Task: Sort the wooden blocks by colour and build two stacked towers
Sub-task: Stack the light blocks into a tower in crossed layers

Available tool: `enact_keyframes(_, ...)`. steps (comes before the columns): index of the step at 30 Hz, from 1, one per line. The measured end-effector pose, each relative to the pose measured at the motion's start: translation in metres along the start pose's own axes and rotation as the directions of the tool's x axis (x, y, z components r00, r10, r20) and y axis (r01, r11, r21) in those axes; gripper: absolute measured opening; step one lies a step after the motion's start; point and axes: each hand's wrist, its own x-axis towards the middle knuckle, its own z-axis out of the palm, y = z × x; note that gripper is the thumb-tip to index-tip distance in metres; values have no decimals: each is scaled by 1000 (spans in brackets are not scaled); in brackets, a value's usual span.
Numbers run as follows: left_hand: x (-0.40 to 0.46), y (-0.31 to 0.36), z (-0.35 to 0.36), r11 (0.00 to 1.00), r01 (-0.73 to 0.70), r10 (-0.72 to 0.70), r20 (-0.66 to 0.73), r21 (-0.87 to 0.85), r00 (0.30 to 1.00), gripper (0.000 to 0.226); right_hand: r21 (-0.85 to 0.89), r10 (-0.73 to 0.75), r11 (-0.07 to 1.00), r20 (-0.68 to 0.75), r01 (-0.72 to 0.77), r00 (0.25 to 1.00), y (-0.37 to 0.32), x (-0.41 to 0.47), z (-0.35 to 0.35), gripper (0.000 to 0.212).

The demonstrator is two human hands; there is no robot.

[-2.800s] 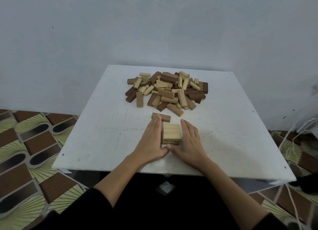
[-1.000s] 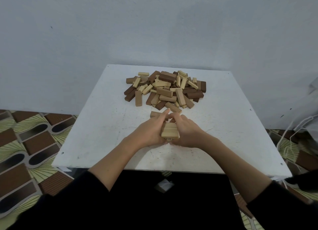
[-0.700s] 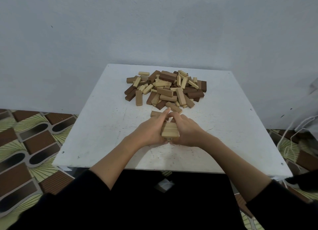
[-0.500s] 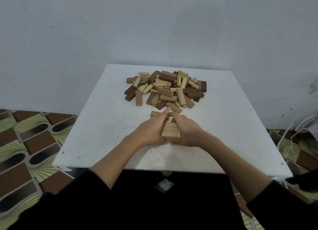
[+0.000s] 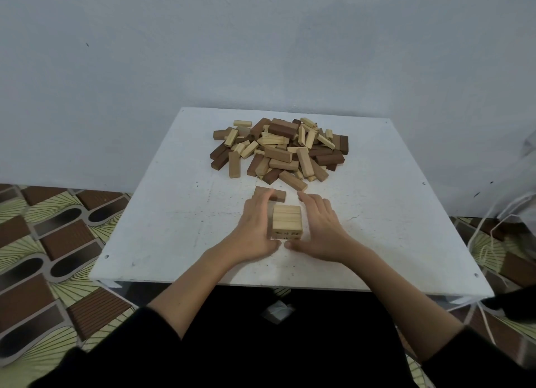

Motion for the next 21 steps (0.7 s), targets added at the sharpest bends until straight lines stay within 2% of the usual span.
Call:
enact_keyframes(3,-9,1,6,1000,7,-7,14,-23,1000,96,56,65,996,-23,-64,998,-1,-8,14,104)
enact_keyframes(10,-10,3,12,983,31,-44,65,180,997,96,-114,55,992,-15,-56,998,5,-9,30,122)
enact_keyframes(14,-8,3,14,964,55,-77,75,262,994,89,-159,80,984,8,-78,997,5,-8,30,110)
enact_keyframes(21,-10,5,14,952,70,-98,81,297,992,86,-212,61,976,13,-56,998,6,-8,36,102)
